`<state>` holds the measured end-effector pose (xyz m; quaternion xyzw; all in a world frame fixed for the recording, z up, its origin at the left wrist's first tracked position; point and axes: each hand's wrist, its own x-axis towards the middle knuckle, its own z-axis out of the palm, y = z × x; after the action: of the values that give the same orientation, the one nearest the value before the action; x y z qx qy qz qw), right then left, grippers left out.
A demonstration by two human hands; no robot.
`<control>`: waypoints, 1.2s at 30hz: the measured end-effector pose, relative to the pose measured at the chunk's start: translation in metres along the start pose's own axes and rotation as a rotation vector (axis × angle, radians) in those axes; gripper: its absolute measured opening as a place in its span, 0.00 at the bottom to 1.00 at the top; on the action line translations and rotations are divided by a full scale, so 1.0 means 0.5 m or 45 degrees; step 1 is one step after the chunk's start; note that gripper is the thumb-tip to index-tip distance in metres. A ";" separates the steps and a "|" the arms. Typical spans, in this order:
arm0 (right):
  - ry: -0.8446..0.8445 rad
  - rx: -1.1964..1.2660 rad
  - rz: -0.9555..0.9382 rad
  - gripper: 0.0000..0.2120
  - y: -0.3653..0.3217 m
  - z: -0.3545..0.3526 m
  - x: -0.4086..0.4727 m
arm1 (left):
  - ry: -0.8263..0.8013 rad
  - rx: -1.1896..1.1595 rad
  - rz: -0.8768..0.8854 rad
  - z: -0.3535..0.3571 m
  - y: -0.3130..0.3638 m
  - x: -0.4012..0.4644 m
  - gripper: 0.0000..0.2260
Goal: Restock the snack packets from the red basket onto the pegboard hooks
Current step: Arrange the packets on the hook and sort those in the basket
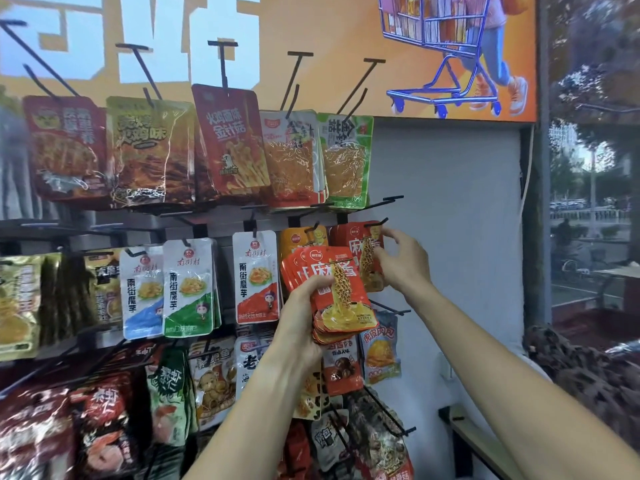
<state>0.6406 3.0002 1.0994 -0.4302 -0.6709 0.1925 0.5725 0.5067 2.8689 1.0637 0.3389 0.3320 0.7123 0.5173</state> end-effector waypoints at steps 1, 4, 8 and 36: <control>0.018 0.124 -0.003 0.18 0.003 -0.011 -0.036 | 0.002 0.023 -0.001 -0.001 0.000 -0.002 0.15; -0.203 0.499 -0.034 0.21 -0.009 -0.038 -0.154 | -0.011 0.082 -0.016 0.005 -0.009 -0.004 0.16; -0.290 0.467 -0.101 0.25 -0.004 -0.040 -0.182 | -0.031 0.051 -0.051 0.025 -0.021 -0.007 0.15; -0.012 0.270 -0.035 0.29 0.031 -0.021 0.005 | -0.016 0.059 0.044 0.015 -0.005 -0.020 0.07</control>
<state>0.6560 3.0083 1.0923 -0.3571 -0.6554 0.2565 0.6141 0.5166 2.8607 1.0646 0.3608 0.3392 0.7112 0.4990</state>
